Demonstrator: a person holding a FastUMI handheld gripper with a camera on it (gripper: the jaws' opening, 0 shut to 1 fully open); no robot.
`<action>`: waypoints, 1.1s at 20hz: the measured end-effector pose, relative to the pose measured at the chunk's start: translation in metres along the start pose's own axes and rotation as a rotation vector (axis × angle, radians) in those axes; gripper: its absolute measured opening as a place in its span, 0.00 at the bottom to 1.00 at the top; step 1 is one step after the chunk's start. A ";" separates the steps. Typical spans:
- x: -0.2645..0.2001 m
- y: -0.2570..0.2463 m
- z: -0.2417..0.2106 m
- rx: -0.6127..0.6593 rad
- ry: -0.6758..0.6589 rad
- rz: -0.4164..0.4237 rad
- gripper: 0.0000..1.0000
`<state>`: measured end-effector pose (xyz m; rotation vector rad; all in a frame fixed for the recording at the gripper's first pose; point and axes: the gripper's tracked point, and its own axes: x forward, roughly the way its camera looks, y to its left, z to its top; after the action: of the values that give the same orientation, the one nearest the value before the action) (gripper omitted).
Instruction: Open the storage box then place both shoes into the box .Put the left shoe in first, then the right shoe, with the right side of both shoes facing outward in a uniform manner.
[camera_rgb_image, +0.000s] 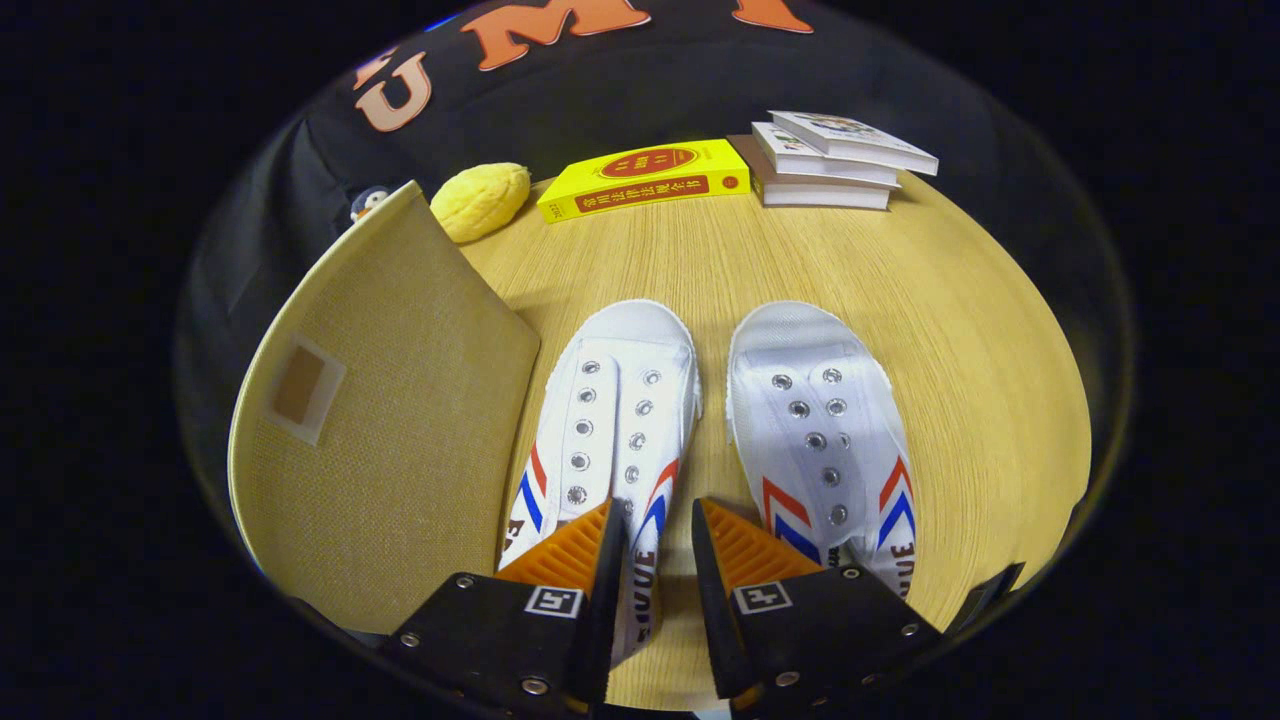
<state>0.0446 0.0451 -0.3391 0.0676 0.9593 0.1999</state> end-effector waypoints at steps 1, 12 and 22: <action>-0.001 0.004 -0.002 0.018 -0.004 0.024 0.39; 0.002 0.004 -0.001 0.140 -0.020 0.105 0.03; -0.033 0.007 0.030 0.353 -0.152 0.274 0.00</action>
<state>0.0502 0.0468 -0.2942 0.5335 0.8230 0.2718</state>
